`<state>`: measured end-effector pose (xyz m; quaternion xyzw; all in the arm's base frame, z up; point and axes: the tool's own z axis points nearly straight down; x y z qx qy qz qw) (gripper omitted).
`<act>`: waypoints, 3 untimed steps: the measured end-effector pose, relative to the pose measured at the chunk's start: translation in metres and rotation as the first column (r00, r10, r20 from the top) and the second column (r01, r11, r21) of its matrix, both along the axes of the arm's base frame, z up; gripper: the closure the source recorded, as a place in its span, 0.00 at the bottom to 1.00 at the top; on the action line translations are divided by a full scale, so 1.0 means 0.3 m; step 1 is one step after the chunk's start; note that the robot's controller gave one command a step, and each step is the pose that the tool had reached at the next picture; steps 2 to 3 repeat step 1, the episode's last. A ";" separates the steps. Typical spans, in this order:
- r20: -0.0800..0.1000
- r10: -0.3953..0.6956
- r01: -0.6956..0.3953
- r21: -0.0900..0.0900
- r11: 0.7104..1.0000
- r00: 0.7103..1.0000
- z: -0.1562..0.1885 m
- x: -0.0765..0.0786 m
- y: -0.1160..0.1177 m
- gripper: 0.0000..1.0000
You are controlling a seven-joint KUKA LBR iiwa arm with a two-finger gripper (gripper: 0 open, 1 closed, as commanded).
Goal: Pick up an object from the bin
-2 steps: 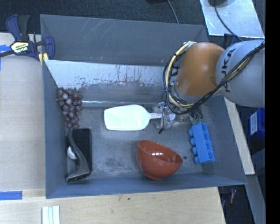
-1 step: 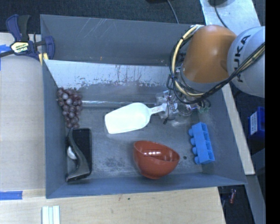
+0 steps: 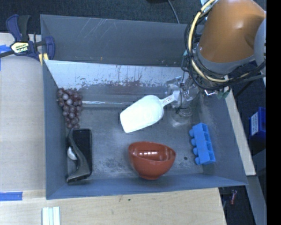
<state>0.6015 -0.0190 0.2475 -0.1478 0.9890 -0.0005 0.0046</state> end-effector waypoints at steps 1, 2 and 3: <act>0.007 -0.002 0.002 0.001 1.000 1.000 0.095 0.015 -0.025 1.00; 0.007 -0.002 0.002 0.001 1.000 1.000 0.095 0.015 -0.025 1.00; 0.007 -0.002 0.002 0.001 1.000 1.000 0.095 0.015 -0.025 1.00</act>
Offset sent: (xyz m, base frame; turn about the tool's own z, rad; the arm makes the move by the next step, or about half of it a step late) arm -0.0438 -0.0227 0.0871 -0.4460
